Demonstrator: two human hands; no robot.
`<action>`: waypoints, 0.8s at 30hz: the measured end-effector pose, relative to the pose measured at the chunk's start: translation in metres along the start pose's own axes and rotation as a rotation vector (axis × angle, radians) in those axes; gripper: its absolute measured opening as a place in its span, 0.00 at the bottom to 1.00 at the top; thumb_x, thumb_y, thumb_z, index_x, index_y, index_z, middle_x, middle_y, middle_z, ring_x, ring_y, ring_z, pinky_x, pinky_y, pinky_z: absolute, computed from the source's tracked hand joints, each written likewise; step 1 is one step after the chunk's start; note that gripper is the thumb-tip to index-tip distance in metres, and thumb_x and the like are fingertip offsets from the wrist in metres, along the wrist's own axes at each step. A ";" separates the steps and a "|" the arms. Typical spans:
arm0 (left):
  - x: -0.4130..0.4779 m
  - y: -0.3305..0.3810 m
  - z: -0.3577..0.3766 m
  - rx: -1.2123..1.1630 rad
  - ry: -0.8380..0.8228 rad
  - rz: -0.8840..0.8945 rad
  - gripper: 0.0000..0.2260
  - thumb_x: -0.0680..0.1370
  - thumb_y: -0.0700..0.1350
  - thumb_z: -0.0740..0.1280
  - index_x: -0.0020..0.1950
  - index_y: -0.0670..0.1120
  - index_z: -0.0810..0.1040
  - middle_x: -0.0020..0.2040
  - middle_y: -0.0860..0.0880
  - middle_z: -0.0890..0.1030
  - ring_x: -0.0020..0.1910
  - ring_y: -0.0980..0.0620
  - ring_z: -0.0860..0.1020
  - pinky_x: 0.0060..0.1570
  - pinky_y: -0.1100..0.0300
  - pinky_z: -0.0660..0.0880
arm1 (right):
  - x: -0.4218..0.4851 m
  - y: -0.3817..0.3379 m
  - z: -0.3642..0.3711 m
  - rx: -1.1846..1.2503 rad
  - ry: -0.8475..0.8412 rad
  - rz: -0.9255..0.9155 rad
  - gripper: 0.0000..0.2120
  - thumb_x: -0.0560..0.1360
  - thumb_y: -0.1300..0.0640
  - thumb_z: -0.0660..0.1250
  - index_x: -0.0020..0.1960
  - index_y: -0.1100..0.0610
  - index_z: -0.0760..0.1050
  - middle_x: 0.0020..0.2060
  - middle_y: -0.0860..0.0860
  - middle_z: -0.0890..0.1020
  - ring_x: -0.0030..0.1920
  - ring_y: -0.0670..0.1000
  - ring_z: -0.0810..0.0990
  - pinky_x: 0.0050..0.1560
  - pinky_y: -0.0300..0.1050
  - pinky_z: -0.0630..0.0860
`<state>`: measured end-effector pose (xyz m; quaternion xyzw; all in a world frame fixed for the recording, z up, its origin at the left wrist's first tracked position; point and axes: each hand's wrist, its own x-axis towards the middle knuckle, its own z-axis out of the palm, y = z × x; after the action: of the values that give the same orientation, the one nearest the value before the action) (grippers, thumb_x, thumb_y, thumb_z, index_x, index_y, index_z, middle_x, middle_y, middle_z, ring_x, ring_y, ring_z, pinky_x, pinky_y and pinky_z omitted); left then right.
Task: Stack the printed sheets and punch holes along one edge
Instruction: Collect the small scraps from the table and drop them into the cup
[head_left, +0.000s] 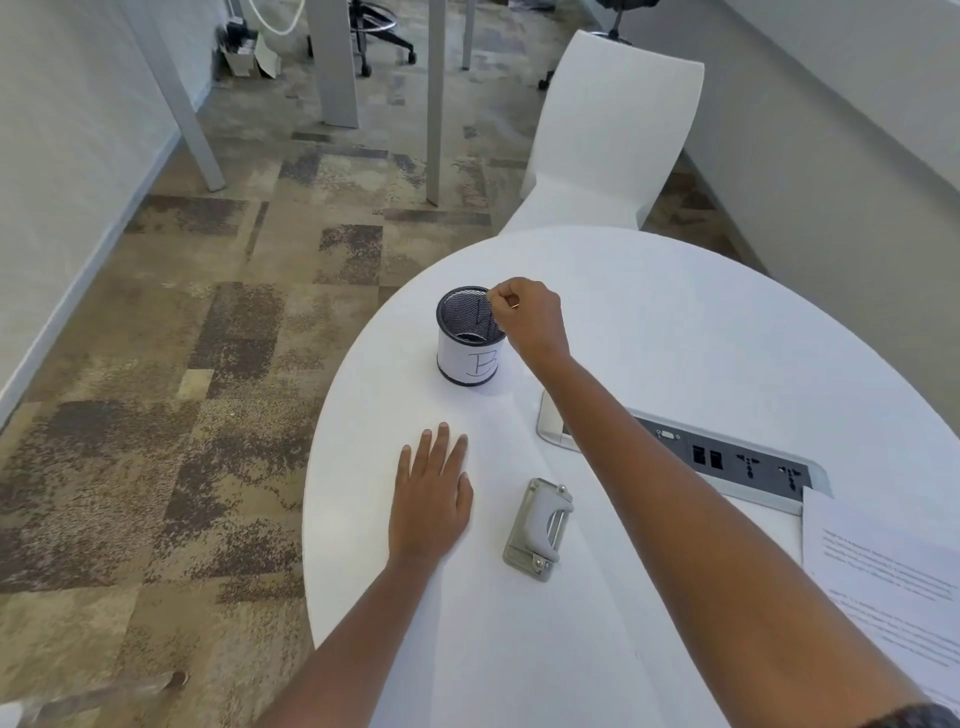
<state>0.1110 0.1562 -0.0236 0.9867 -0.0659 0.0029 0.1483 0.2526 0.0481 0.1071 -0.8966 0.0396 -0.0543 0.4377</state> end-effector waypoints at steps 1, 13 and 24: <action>0.000 0.000 0.000 0.001 0.000 0.000 0.21 0.73 0.44 0.55 0.64 0.44 0.75 0.66 0.41 0.75 0.65 0.42 0.74 0.63 0.42 0.71 | 0.002 0.000 0.001 0.008 -0.008 0.003 0.10 0.73 0.66 0.58 0.46 0.67 0.78 0.39 0.56 0.80 0.40 0.52 0.75 0.47 0.47 0.75; 0.000 0.000 0.003 -0.003 -0.002 0.012 0.22 0.73 0.45 0.54 0.64 0.44 0.75 0.66 0.41 0.76 0.64 0.41 0.75 0.62 0.42 0.72 | -0.043 0.051 -0.016 0.131 0.102 0.183 0.09 0.73 0.65 0.61 0.49 0.62 0.79 0.47 0.59 0.84 0.43 0.51 0.78 0.56 0.51 0.77; -0.002 0.002 0.002 0.010 -0.001 0.016 0.24 0.74 0.46 0.50 0.66 0.42 0.73 0.68 0.39 0.74 0.66 0.39 0.73 0.64 0.41 0.69 | -0.167 0.150 -0.055 0.052 0.196 0.367 0.09 0.74 0.65 0.62 0.48 0.59 0.80 0.45 0.54 0.83 0.43 0.48 0.77 0.39 0.23 0.68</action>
<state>0.1084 0.1534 -0.0252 0.9869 -0.0740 0.0040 0.1434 0.0763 -0.0673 0.0119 -0.8532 0.2432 -0.0615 0.4574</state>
